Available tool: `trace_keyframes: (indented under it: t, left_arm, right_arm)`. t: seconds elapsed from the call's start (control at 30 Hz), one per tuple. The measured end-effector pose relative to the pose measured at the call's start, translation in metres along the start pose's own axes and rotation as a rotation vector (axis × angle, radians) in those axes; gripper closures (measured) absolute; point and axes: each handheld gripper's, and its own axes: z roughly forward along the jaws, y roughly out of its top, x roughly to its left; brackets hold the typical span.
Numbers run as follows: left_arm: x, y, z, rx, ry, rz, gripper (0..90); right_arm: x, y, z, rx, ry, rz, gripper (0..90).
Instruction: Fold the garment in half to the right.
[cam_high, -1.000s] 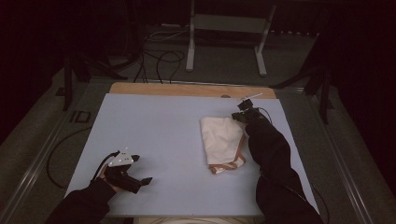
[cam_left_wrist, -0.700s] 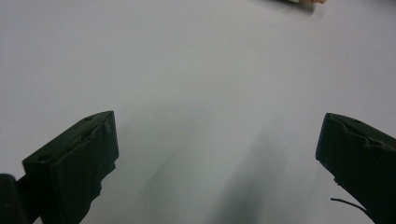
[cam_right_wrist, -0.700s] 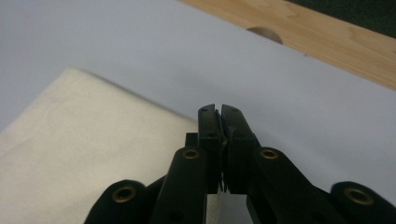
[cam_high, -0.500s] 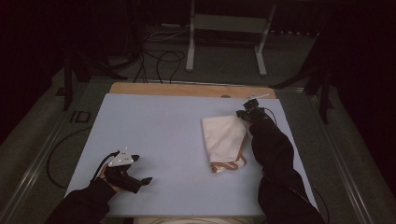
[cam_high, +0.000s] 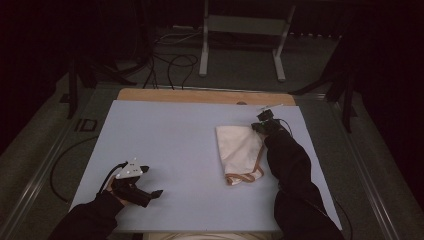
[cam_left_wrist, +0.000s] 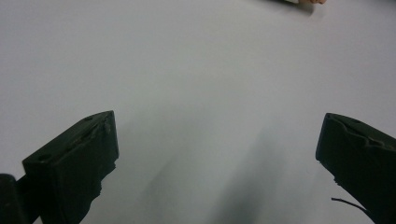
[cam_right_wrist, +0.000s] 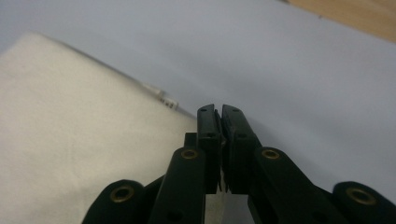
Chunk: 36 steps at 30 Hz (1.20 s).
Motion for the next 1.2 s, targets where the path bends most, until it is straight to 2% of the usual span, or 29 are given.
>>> trace_keyframes:
  t: [0.33, 0.47, 0.6, 0.7, 0.73, 0.77, 0.87, 1.2]
  left_arm:
    - [0.000, 0.000, 0.000, -0.001, 0.001, -0.002, 0.0]
    - [0.001, -0.001, 0.000, -0.001, 0.002, 0.000, 0.0]
    - [0.001, -0.001, 0.000, 0.001, 0.002, 0.000, 0.0]
    - [0.001, -0.001, 0.000, 0.001, 0.005, -0.001, 0.0]
    - [0.001, -0.001, 0.000, 0.002, 0.007, -0.001, 0.0]
    - [0.001, -0.001, 0.000, 0.003, 0.006, 0.000, 0.0]
    - [0.001, -0.001, 0.000, 0.002, 0.005, 0.000, 0.0]
    - [0.001, -0.001, -0.001, 0.001, 0.008, 0.003, 0.0]
  right_arm:
    - [0.000, -0.004, 0.006, 0.009, 0.000, 0.002, 83.0]
    - [0.001, -0.003, 0.005, 0.009, 0.003, 0.005, 75.4]
    - [0.001, -0.002, 0.004, 0.015, 0.004, 0.005, 71.7]
    - [0.003, 0.000, 0.001, 0.009, 0.013, -0.001, 64.0]
    - [0.003, 0.002, -0.002, 0.000, 0.024, 0.004, 55.5]
    - [0.004, 0.003, -0.003, 0.000, 0.023, 0.006, 53.1]
    - [0.007, 0.005, -0.005, 0.001, 0.034, -0.010, 47.5]
    - [0.011, 0.010, -0.015, -0.016, 0.094, 0.001, 31.7]
